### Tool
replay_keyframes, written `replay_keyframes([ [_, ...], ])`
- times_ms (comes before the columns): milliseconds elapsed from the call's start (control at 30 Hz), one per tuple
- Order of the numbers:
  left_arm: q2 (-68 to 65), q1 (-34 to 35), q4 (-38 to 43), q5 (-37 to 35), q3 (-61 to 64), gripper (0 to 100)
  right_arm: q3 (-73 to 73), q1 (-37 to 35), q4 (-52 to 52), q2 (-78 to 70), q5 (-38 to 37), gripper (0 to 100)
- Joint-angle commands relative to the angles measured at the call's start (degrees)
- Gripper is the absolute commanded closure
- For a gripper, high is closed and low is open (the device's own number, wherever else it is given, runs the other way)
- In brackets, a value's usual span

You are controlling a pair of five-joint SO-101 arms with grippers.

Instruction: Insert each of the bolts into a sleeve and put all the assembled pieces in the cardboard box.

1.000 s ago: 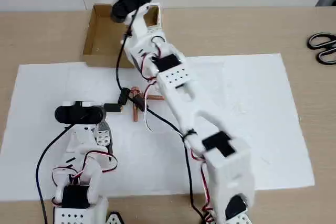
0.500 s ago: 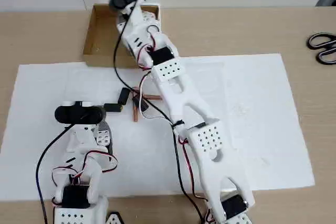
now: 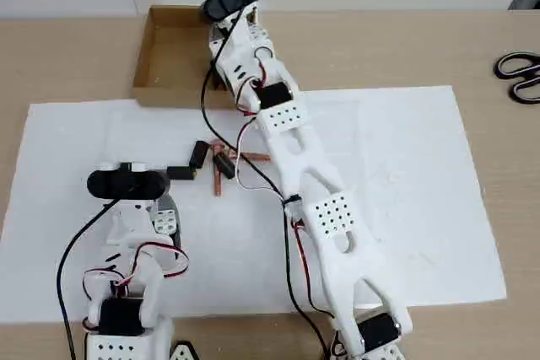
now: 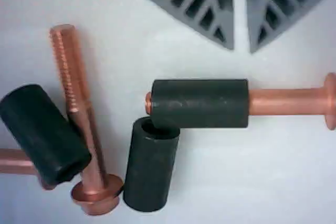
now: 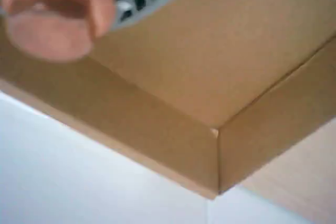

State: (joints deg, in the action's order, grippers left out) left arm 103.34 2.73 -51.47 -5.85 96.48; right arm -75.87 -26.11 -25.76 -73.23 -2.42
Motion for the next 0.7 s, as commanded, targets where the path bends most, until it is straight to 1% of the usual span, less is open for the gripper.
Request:
replay_keyframes([
  [0, 0.53, 0.35, 0.44, -0.26, -0.22, 99, -4.22, 0.48, 1.19, 1.36, -0.26, 99.1],
  [200, 0.53, 0.35, 0.53, -0.35, -0.22, 99, -2.99, 0.48, -4.53, 1.36, -0.18, 99.0],
  [467, 0.53, 0.35, 0.62, -0.35, -0.22, 99, -2.29, 0.40, -6.90, 1.36, -0.18, 98.7],
  [533, 0.53, 0.35, 0.62, -0.35, -0.22, 99, -2.11, 0.40, -8.84, 1.36, -0.18, 95.0],
  [667, 0.53, 0.35, 0.62, -0.35, -0.22, 99, -2.11, 0.04, -12.97, 1.36, -0.18, 81.6],
])
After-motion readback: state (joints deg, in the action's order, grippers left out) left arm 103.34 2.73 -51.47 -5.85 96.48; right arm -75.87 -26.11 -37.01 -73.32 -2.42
